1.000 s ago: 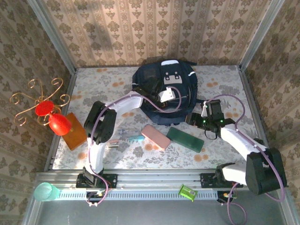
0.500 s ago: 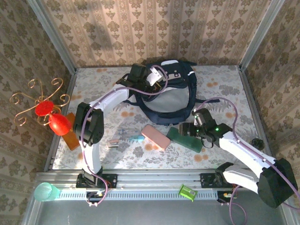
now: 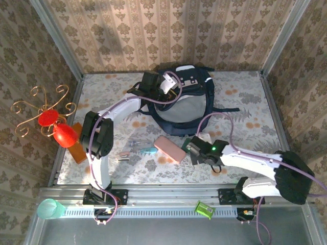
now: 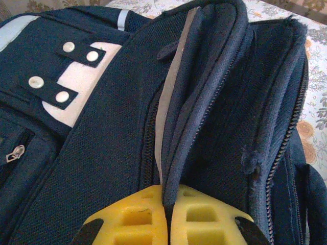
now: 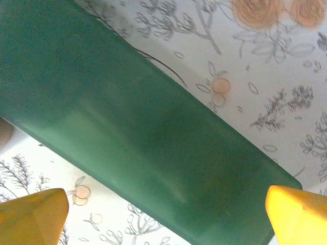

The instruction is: Pack books, pencil case, and school supplies into a backpack

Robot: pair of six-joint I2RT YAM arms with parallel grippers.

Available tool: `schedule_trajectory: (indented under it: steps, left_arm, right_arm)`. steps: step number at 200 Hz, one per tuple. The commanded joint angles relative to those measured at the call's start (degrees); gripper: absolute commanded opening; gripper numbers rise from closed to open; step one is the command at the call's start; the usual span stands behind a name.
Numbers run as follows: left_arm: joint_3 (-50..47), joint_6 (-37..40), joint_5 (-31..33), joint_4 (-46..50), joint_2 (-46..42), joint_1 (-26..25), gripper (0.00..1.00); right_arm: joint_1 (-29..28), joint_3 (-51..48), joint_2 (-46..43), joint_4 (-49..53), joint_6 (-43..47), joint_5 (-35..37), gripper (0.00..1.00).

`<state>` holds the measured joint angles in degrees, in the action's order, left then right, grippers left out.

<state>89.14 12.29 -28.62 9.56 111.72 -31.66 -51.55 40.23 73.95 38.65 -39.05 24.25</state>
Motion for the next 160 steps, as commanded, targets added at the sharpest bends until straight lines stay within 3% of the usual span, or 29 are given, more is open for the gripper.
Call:
schedule_trajectory:
  steps: [1,29,73,122,160]
  left_arm:
    - [-0.5,-1.8,-1.4,-4.4,-2.0,0.8,0.00]
    - [-0.5,-1.6,-1.4,-4.4,-1.9,0.8,0.00]
    - [-0.9,-0.9,-1.4,-3.5,-2.3,0.8,0.00]
    - [-1.4,-0.4,-1.2,-3.3,-2.7,0.8,0.00]
    - [-0.7,-1.1,-2.7,-3.4,-2.1,0.8,0.00]
  right_arm:
    - [-1.7,4.1,4.6,2.6,-0.8,8.1,1.00]
    - [-0.6,6.0,9.5,-0.8,3.9,9.8,1.00]
    - [6.2,5.6,12.0,-6.5,12.3,0.5,1.00]
    - [16.3,0.9,9.1,-11.5,12.6,-12.7,0.98]
    - [20.4,-4.3,3.8,-12.6,8.1,-20.1,0.86]
